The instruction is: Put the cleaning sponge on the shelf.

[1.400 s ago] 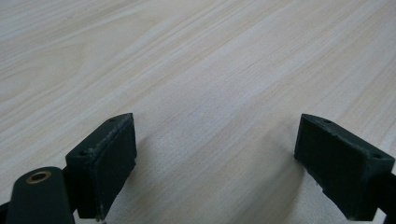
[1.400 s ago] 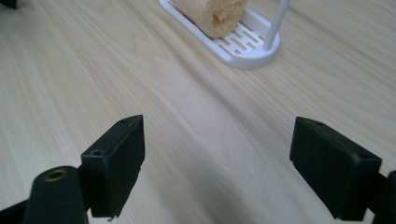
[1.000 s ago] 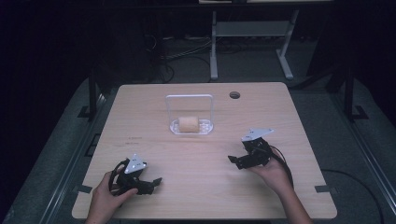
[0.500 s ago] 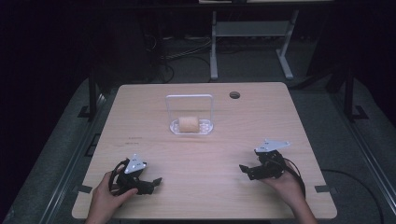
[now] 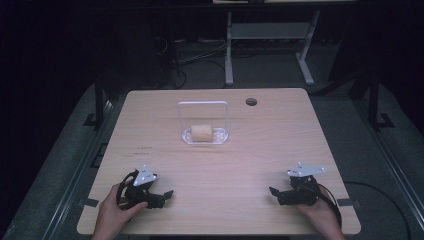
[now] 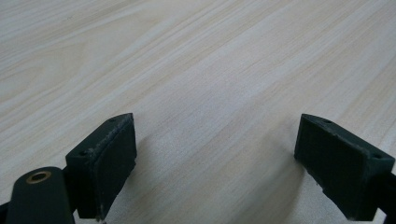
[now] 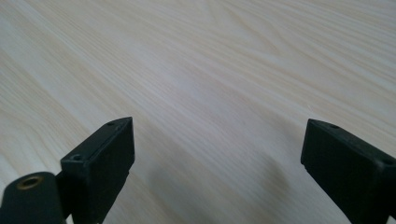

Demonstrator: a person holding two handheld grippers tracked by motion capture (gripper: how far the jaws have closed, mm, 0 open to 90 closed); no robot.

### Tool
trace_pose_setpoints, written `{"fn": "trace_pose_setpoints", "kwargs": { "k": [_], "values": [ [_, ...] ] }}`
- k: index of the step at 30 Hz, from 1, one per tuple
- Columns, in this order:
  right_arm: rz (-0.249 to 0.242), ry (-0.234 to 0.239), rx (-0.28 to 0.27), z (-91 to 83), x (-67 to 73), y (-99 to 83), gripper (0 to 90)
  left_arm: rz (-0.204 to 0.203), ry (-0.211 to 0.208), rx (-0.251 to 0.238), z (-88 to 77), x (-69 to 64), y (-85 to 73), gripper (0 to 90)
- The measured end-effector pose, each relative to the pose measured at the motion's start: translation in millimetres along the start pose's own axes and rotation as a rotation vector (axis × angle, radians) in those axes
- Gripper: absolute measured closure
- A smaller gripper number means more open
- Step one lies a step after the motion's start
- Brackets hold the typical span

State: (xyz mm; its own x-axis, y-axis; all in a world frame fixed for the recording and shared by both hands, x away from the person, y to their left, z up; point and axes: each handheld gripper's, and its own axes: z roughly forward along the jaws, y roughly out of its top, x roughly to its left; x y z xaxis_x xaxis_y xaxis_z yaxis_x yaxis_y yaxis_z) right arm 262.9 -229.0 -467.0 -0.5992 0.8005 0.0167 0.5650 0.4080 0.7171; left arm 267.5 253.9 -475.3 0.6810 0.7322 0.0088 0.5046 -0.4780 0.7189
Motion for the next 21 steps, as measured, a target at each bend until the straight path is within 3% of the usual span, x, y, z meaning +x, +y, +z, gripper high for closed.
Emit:
{"fn": "trace_pose_setpoints", "kwargs": {
  "k": [11,21],
  "values": [
    [0.031,-0.067,-0.004,-7.3,-9.4,-26.2,8.5,-0.003,0.001,-0.003,0.2,-0.2,0.0,12.2],
    [0.078,-0.06,0.004,-7.2,-15.8,-27.8,7.6,-0.003,0.0,-0.003,0.2,-0.3,-0.1,12.2]
  ]
}}
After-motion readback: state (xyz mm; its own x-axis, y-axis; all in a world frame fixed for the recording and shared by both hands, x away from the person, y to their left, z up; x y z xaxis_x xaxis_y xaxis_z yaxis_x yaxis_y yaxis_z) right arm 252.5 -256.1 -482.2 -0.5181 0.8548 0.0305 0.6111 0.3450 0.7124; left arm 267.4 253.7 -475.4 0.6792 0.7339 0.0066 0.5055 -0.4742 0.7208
